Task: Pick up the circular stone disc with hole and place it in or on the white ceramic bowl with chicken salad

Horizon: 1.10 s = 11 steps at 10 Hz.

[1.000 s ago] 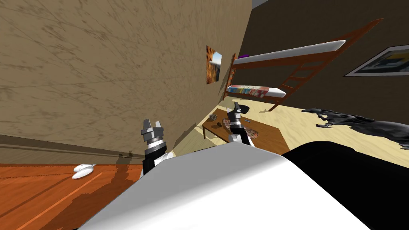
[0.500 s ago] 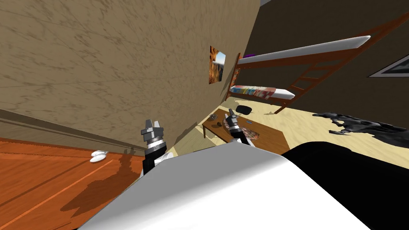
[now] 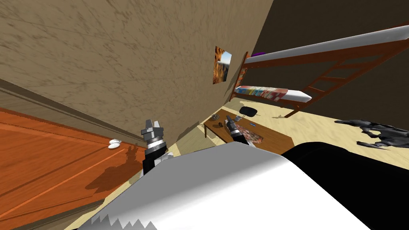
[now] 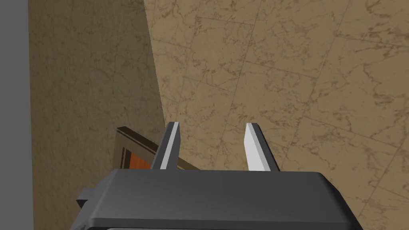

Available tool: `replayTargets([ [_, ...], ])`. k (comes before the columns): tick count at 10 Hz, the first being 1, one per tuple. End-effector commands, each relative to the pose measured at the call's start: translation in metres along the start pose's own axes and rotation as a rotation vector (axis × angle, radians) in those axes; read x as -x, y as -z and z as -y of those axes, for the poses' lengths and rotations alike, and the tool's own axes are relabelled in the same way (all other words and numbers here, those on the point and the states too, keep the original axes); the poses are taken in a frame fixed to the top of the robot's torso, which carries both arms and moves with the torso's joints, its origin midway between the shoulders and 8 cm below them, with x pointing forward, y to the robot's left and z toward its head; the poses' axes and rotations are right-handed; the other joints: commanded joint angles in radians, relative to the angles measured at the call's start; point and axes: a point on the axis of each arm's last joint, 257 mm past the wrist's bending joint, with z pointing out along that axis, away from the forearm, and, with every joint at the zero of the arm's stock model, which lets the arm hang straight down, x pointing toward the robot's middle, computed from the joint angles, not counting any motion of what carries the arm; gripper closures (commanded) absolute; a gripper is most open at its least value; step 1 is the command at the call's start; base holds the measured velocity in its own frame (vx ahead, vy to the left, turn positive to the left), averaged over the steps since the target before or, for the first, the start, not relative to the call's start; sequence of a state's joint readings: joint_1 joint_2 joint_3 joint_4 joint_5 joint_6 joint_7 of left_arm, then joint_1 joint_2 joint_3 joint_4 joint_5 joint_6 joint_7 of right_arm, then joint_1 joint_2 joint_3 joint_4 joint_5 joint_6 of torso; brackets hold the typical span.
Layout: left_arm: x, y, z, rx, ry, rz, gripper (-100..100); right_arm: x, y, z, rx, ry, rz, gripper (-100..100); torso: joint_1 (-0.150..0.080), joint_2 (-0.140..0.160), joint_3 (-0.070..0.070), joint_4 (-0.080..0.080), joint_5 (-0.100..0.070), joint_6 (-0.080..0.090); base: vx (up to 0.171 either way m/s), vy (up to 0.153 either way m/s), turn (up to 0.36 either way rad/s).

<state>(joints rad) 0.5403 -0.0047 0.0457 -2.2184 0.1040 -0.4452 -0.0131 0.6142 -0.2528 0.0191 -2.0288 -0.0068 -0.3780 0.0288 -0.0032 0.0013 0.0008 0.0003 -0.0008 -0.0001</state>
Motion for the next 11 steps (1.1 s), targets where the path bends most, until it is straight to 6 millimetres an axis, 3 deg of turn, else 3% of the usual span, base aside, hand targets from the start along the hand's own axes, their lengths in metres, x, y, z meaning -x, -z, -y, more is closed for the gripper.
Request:
replayTargets([
  [1,0.0,0.0,0.0,0.0,0.0,0.0,0,-0.005,0.018,0.03,-0.075,0.066,-0.045,-100,0.0,0.0,0.0,0.0,0.0,0.0,-0.032,-0.037,0.271],
  [2,0.0,0.0,0.0,0.0,0.0,0.0,0,-0.007,0.03,0.049,-0.121,0.108,-0.075,-100,0.0,0.0,0.0,0.0,0.0,0.0,-0.034,-0.041,0.246],
  [3,0.0,0.0,0.0,0.0,0.0,0.0,0,-0.007,0.031,0.051,-0.126,0.109,-0.075,-100,0.0,0.0,0.0,0.0,0.0,0.0,-0.021,-0.032,0.062],
  [5,0.0,0.0,0.0,0.0,0.0,0.0,0,-0.009,0.059,0.087,-0.217,0.195,-0.14,-100,0.001,-0.001,-0.001,0.0,0.0,0.0,-0.013,-0.018,0.227],
  [6,0.0,0.0,0.0,0.0,0.0,0.0,0,-0.009,0.061,0.092,-0.227,0.195,-0.141,-100,0.001,-0.001,-0.001,0.0,0.0,0.0,-0.008,-0.02,0.104],
  [9,0.0,0.0,0.0,0.0,0.0,0.0,0,-0.006,0.114,0.146,-0.369,0.328,-0.251,-100,0.001,-0.002,-0.001,0.0,0.0,0.0,-0.008,-0.012,0.275],
  [10,0.0,0.0,0.0,0.0,0.0,0.0,0,-0.006,0.116,0.149,-0.376,0.328,-0.251,-100,0.001,-0.002,-0.001,0.0,0.0,0.0,-0.004,-0.015,0.117],
  [11,0.0,0.0,0.0,0.0,0.0,0.0,0,-0.003,0.136,0.166,-0.424,0.372,-0.29,-100,0.001,-0.002,-0.001,0.0,0.0,0.001,-0.001,-0.004,0.19],
])
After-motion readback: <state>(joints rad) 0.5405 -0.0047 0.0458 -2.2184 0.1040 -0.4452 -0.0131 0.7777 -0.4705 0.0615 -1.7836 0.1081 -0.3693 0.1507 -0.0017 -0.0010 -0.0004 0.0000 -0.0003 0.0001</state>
